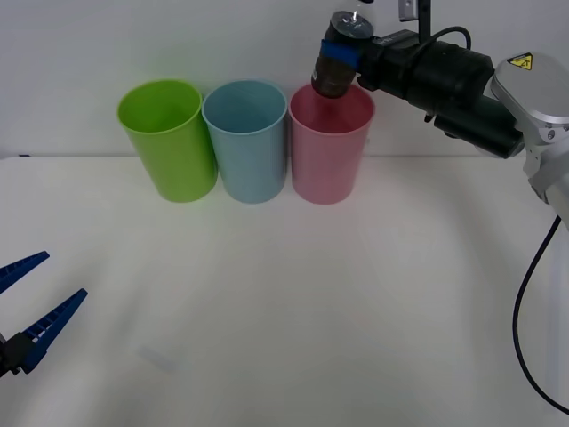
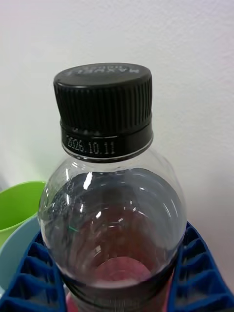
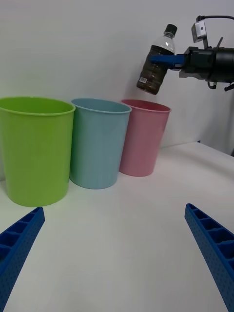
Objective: Grasp the object on the table and drop it into the matching bin: aluminum can to the light blue bin, PET bottle to the pink bin.
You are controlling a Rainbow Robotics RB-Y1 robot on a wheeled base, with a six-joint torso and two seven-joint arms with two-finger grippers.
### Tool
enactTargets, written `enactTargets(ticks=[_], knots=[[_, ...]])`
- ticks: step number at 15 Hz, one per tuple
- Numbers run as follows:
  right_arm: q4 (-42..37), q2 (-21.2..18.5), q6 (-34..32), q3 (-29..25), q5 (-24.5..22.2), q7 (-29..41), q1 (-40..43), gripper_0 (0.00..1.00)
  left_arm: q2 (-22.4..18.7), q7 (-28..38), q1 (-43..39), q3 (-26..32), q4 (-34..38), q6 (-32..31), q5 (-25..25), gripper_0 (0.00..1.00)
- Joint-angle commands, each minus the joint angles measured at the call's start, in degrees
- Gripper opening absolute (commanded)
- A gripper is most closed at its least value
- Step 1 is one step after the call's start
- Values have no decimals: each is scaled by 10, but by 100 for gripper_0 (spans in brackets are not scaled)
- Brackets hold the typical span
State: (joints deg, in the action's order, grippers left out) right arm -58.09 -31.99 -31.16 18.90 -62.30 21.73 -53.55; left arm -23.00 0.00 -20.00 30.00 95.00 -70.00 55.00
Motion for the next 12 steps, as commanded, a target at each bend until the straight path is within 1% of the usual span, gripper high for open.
enactTargets(ticks=[1,6,10,12], knots=[[0,-2,-1,0,0,-8,0,100,0,0,0,0,0,0,0,100],[-1,-8,-15,0,6,-13,5,100,0,0,0,0,0,0,0,100],[-6,-33,-65,0,37,-23,20,100,0,0,0,0,0,0,0,100],[-40,-50,-71,0,47,-25,45,100,0,0,0,0,0,0,0,100]])
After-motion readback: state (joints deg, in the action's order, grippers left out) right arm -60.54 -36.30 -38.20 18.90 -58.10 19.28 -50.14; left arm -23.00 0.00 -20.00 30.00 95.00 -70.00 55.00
